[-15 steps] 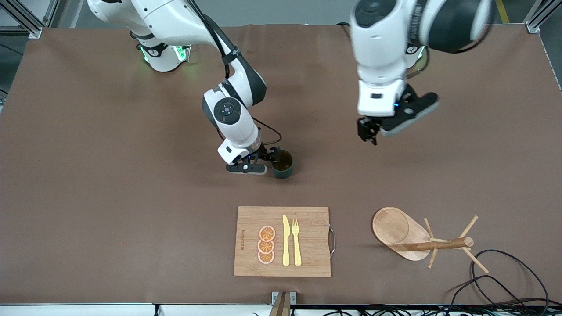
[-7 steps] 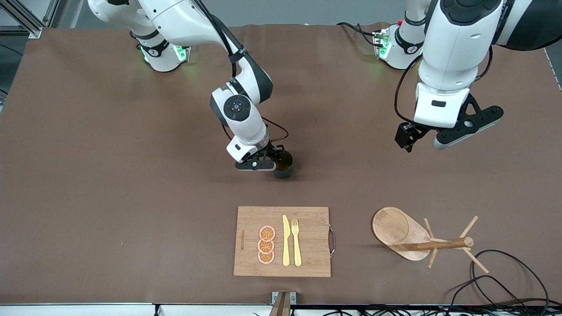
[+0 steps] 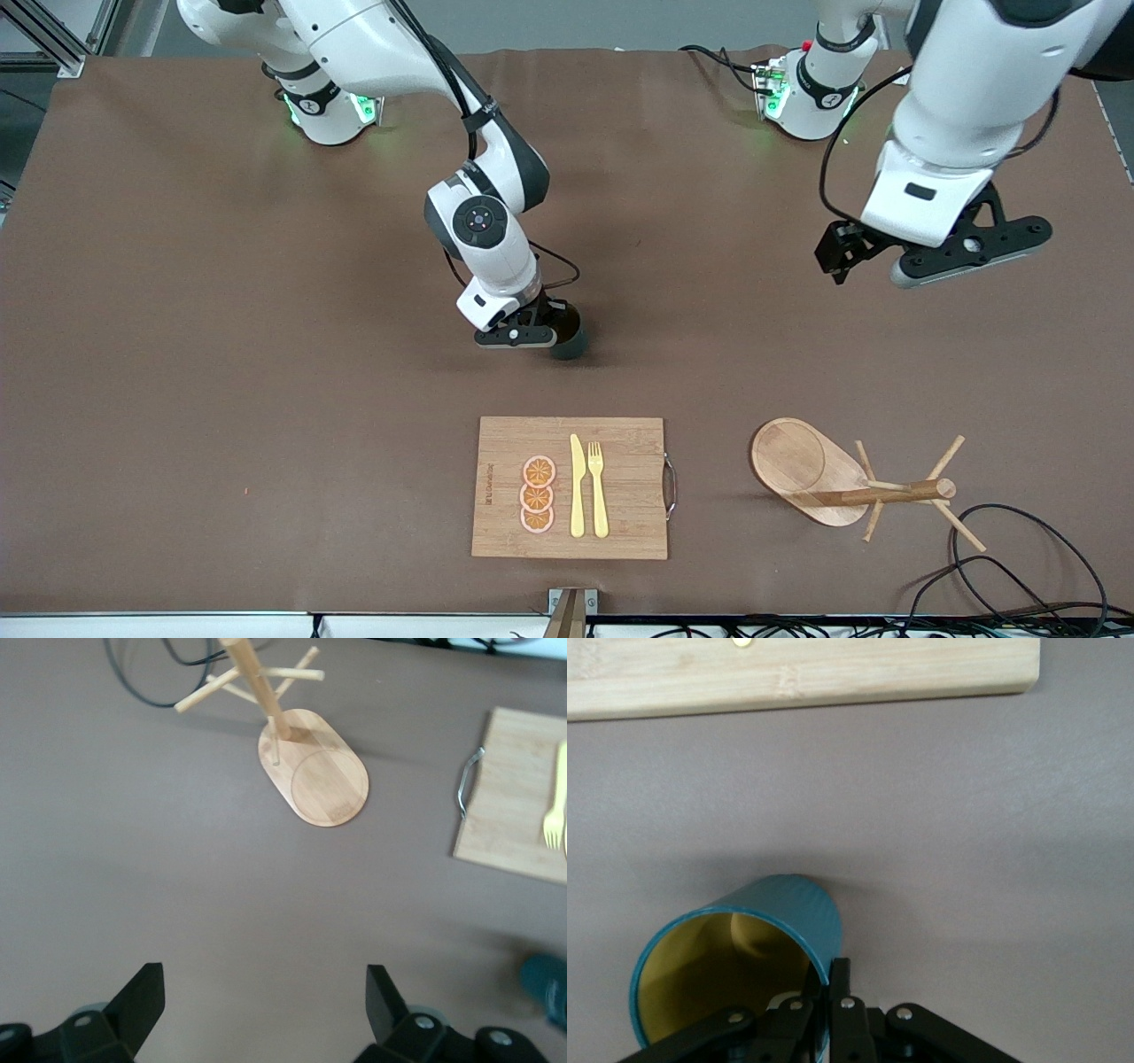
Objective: Transfer cup from left to right arm and place
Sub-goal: 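Grasp the mug rim with the right gripper while the left gripper withdraws, then carry the mug away from the cutting board and lower it with the right gripper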
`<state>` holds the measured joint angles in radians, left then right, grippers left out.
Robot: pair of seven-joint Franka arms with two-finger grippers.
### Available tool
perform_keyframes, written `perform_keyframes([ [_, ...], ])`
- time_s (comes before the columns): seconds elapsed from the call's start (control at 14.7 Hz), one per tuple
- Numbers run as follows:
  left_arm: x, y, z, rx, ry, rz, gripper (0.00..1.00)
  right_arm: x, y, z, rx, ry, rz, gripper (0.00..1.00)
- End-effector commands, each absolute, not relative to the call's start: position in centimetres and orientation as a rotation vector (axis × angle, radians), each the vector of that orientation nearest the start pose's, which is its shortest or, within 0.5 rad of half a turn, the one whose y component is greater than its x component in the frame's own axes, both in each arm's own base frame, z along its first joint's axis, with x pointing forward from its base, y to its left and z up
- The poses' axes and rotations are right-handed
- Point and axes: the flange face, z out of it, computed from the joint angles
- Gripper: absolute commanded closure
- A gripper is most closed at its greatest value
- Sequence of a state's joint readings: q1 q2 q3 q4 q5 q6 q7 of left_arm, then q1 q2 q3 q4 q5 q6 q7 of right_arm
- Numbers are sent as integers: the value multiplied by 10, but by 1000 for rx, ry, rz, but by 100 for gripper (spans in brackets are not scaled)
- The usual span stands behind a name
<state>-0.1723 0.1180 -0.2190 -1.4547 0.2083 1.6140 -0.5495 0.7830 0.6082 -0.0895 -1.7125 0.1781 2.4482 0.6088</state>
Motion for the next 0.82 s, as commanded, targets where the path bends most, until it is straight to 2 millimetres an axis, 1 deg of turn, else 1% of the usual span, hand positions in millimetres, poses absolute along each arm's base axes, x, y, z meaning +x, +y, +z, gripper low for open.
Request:
perform_keyframes([
  [0.0, 554, -174, 639, -3032, -114, -157, 0, 537, 421, 260, -3033, 51, -58, 100],
  [0.07, 552, -170, 642, -3034, -52, -151, 0, 546, 407, 275, -3034, 5, -52, 100],
  [0.2, 555, -144, 648, -3034, 52, -148, 0, 557, 369, 297, -3055, -77, 22, 100],
  [0.27, 556, -129, 649, -3053, 94, -119, 0, 560, 343, 311, -3058, -106, 41, 100],
  [0.34, 555, -121, 650, -3065, 107, -96, 0, 561, 317, 321, -3055, -175, 59, 100],
  [0.41, 552, -111, 654, -3074, 81, -89, 0, 560, 285, 327, -3054, -270, 76, 100],
  [0.48, 551, -105, 657, -3081, 67, -89, 0, 559, 255, 328, -3059, -358, 84, 100],
  [0.54, 552, -97, 657, -3080, 60, -88, 0, 558, 229, 330, -3064, -460, 87, 100],
  [0.61, 551, -83, 655, -3079, 51, -76, 0, 556, 205, 329, -3065, -572, 94, 100],
  [0.68, 546, -78, 652, -3075, 63, -64, 0, 555, 183, 330, -3055, -690, 100, 100],
  [0.75, 543, -78, 651, -3076, 69, -61, 0, 556, 159, 329, -3026, -810, 108, 100],
])
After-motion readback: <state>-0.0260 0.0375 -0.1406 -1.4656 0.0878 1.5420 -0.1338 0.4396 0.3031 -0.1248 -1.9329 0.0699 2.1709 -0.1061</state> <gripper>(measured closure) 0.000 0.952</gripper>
